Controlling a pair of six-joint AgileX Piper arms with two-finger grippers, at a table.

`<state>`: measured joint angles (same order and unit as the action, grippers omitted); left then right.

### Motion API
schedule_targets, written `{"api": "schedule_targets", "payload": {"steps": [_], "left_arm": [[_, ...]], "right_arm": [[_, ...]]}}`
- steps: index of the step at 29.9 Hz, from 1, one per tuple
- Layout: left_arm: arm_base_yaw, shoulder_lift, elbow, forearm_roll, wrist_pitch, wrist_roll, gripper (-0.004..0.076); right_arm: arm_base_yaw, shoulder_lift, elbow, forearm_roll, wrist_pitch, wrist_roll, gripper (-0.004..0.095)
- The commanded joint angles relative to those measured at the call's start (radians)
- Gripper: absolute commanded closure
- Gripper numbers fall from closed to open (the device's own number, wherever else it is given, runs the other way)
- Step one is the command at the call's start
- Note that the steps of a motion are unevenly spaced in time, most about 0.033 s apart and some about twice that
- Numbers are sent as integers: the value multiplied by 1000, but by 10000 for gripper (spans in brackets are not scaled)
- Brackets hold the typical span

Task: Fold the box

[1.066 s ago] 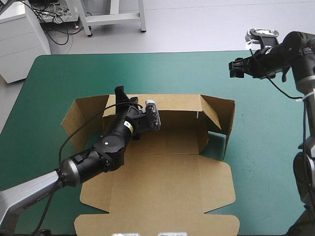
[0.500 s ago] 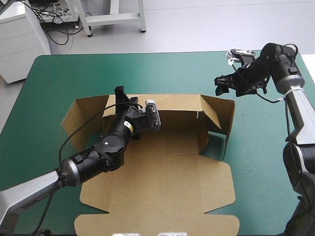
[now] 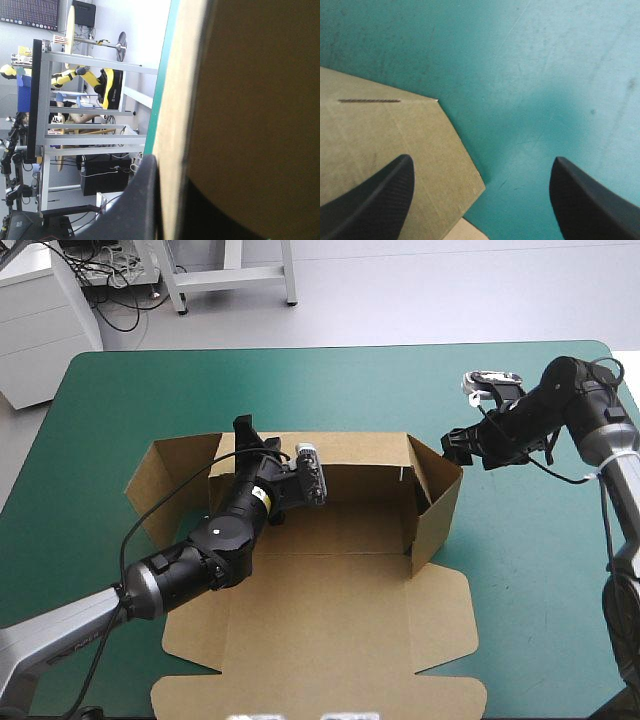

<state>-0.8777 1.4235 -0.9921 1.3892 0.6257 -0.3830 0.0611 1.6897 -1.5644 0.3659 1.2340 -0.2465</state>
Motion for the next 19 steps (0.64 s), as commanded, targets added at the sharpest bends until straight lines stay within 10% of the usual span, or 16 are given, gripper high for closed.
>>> {"api": "schedule_targets", "payload": {"steps": [1,19], "left_arm": [[-2,-32,-36,24,-9,-29,755],[-2,-32,-36,24,-2,-5,755]], "right_arm": [[1,-88,22,108,13,-84,214],[1,-226,329,342,-142,-348,214]]}}
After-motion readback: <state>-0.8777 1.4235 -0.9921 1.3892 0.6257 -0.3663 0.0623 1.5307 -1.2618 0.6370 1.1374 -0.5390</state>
